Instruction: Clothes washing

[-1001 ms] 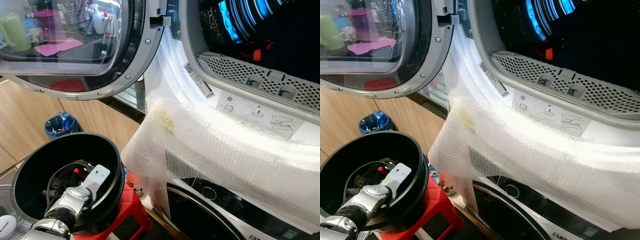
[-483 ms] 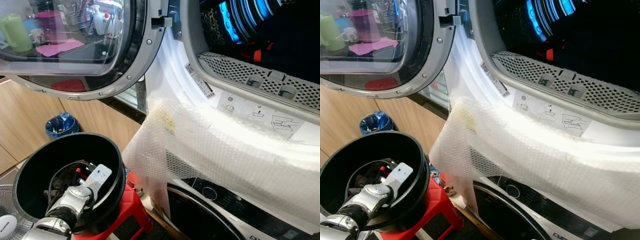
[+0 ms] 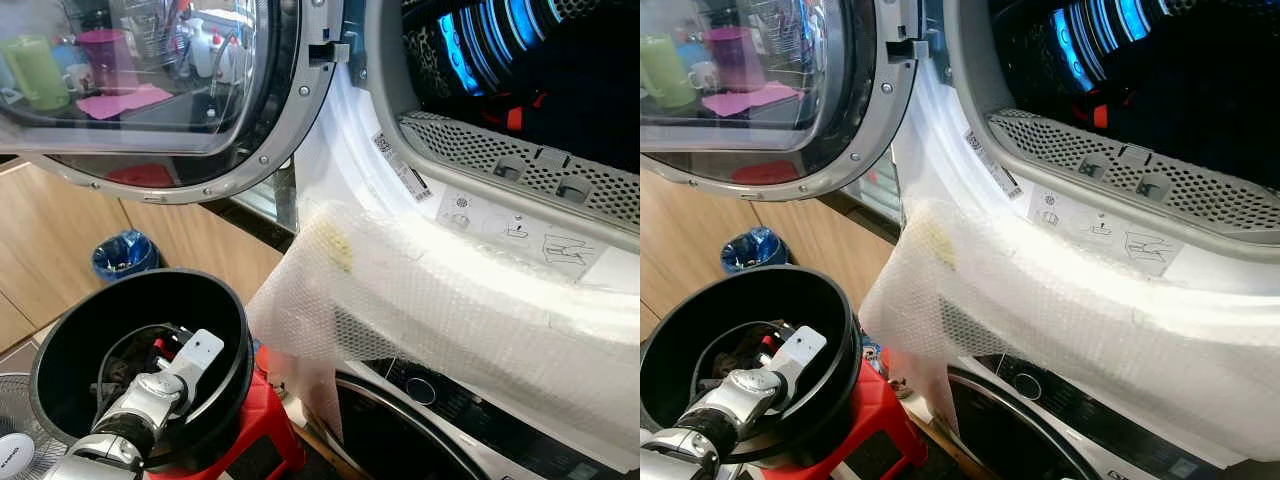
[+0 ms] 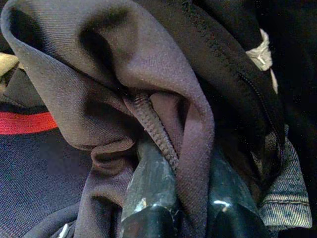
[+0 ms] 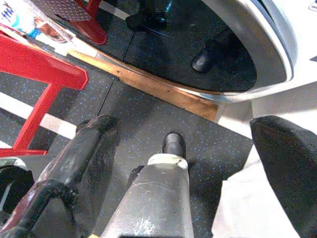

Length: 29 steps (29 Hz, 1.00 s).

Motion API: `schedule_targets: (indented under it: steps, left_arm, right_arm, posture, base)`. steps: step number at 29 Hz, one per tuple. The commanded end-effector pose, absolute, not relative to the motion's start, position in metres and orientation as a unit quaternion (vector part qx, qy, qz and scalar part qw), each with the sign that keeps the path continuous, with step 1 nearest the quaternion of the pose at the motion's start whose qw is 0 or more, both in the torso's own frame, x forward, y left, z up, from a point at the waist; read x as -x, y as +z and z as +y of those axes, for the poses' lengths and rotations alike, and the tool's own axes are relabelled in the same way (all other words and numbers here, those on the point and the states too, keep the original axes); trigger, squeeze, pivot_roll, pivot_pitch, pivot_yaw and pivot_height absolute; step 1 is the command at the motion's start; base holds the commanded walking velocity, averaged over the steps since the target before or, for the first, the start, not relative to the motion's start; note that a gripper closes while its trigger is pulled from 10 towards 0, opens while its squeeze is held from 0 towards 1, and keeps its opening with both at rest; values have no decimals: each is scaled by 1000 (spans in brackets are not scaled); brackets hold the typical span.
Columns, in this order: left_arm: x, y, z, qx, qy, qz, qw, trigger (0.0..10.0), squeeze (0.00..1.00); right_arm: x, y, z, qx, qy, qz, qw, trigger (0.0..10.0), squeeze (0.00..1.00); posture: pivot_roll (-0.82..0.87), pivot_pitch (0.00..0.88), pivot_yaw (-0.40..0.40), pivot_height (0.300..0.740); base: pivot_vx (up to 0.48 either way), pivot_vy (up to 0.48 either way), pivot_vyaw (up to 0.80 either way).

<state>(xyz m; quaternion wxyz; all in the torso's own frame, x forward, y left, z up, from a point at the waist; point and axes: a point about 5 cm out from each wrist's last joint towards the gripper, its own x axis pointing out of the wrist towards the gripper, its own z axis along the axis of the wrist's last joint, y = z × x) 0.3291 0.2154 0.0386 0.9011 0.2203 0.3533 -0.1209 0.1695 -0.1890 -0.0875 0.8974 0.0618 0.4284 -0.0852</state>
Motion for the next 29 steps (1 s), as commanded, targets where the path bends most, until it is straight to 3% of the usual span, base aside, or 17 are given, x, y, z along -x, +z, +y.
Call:
schedule_targets:
  steps: [1, 10, 15, 19, 20, 21, 22, 23, 27, 29]
  left_arm:
    - [-328, 38, 218, -217, -120, 354, 902, 0, 0]
    - [-344, 92, 251, -200, -114, 265, 936, 0, 0]
    - [-342, 135, 244, -175, -210, 195, 942, 0, 0]
    - [-330, 157, 217, -152, -332, 163, 917, 0, 0]
    - [-318, 177, 193, -146, -431, 115, 883, 0, 0]
    - [-310, 185, 185, -146, -475, 90, 863, 0, 0]
    - [-310, 185, 185, -146, -475, 90, 863, 0, 0]
    - [-302, 192, 179, -136, -515, 73, 843, 0, 0]
    - [-294, 229, 157, -95, -586, 21, 804, 0, 0]
    - [-294, 235, 153, -85, -597, 12, 797, 0, 0]
  right_arm:
    - [-166, -90, -187, -63, -83, 437, 893, 10000, 0]
    - [-167, -89, -189, -68, -86, 434, 894, 10000, 0]
    - [-164, -91, -187, -64, -77, 444, 890, 10000, 0]
    - [-167, -90, -186, -65, -75, 443, 891, 10000, 0]
    - [-171, -88, -184, -69, -75, 438, 893, 10000, 0]
    - [-172, -88, -183, -71, -76, 436, 894, 10000, 0]
    - [-172, -88, -183, -71, -76, 436, 894, 10000, 0]
    - [-173, -87, -182, -73, -76, 434, 895, 10000, 0]
    - [-175, -87, -180, -79, -76, 432, 895, 10000, 0]
    - [-175, -87, -179, -80, -76, 432, 895, 10000, 0]
  posture:
    - [94, 44, 1, 740]
    - [132, 78, -14, 740]
    - [174, 92, -28, 740]
    - [182, 97, -19, 740]
    - [182, 98, -10, 740]
    - [182, 98, -10, 740]
    - [182, 98, -10, 740]
    - [181, 101, -6, 740]
    - [190, 105, 6, 740]
    - [190, 105, 6, 740]
  base:
    - [0, 0, 0]
    - [0, 0, 0]
    - [0, 0, 0]
    - [0, 0, 0]
    - [0, 0, 0]
    - [0, 0, 0]
    - [0, 0, 0]
    - [0, 0, 0]
    - [0, 0, 0]
    - [0, 0, 0]
